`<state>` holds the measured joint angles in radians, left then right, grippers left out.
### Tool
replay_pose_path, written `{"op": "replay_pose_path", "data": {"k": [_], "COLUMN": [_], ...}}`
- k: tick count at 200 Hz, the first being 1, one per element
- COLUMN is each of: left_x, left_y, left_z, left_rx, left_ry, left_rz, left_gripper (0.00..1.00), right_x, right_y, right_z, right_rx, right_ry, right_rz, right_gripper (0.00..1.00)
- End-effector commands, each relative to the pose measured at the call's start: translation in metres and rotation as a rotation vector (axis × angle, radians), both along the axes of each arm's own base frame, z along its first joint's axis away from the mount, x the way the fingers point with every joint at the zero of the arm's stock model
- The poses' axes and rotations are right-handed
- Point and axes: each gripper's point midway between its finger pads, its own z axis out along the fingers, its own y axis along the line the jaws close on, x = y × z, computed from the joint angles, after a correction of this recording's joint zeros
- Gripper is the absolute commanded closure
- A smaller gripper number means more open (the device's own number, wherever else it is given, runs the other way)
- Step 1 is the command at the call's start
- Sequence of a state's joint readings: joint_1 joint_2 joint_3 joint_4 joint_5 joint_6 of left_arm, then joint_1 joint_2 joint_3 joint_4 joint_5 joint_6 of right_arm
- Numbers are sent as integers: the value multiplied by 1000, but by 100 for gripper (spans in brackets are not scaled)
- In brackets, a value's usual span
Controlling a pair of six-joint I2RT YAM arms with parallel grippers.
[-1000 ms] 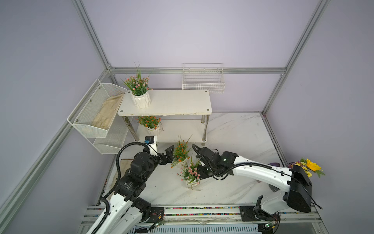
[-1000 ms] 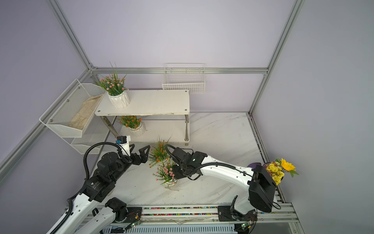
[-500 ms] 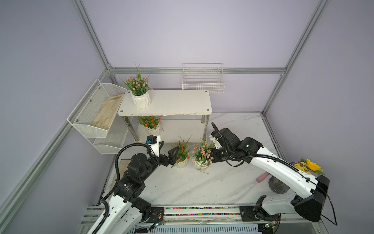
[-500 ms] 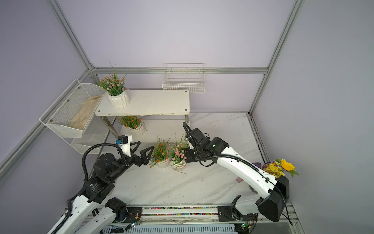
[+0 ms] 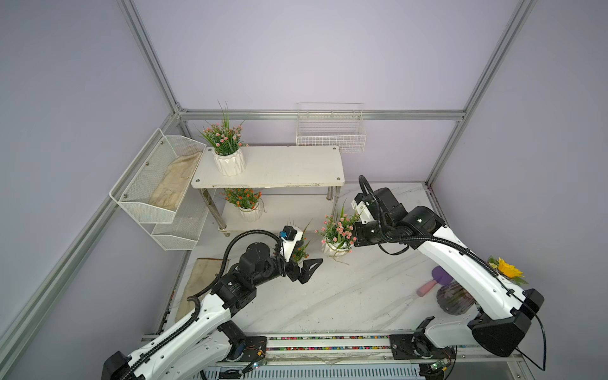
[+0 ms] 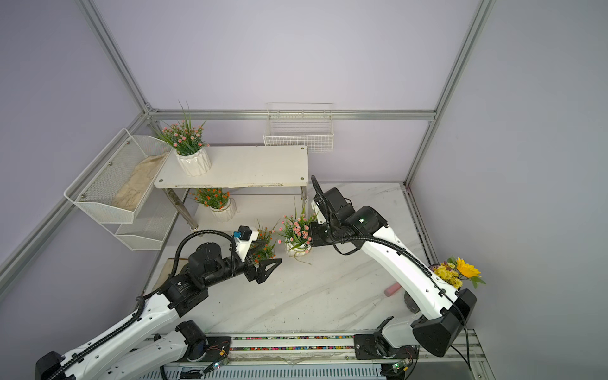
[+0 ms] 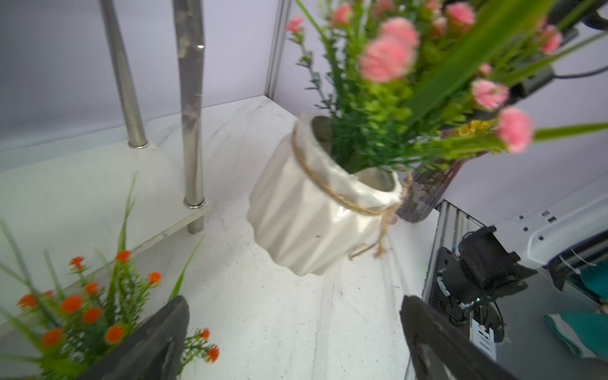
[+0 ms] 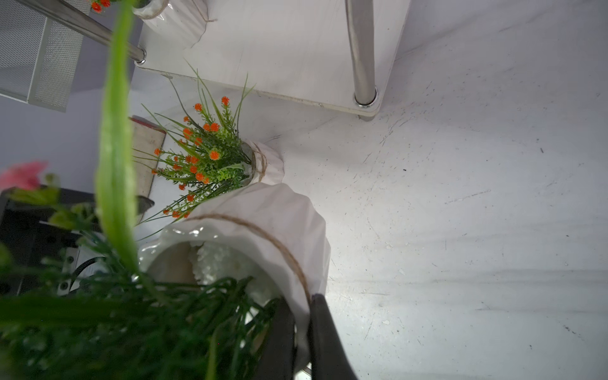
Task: Place the baby's breath potted plants on the rack by color
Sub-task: Pick up the baby's breath potted plant from the center of the board.
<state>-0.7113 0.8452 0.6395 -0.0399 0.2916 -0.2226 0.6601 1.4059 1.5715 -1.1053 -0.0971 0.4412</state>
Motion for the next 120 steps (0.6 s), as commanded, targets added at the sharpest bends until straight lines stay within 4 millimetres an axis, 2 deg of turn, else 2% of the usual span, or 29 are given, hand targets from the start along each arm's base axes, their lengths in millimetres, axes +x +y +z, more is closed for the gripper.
{"op": "replay_pose_path", "data": {"k": [1,77,120], "left_x": [-4,8,21], "left_y": [-16,-57,-76], "left_z": [16,24,21], "left_rx": [-13,2,10], "left_ry": [-138,-345,-345], "left_rz": [-56,-60,-74], "left_gripper": [0,0,0], "right_x": [4,-1,-4], "right_y": [4,9,13], "right_z": [14,15,13], "right_rx": [23,42,57], "right_ry": [-26,1,15], "right_rz": [28,61,81], "right_gripper": [93,94,94]}}
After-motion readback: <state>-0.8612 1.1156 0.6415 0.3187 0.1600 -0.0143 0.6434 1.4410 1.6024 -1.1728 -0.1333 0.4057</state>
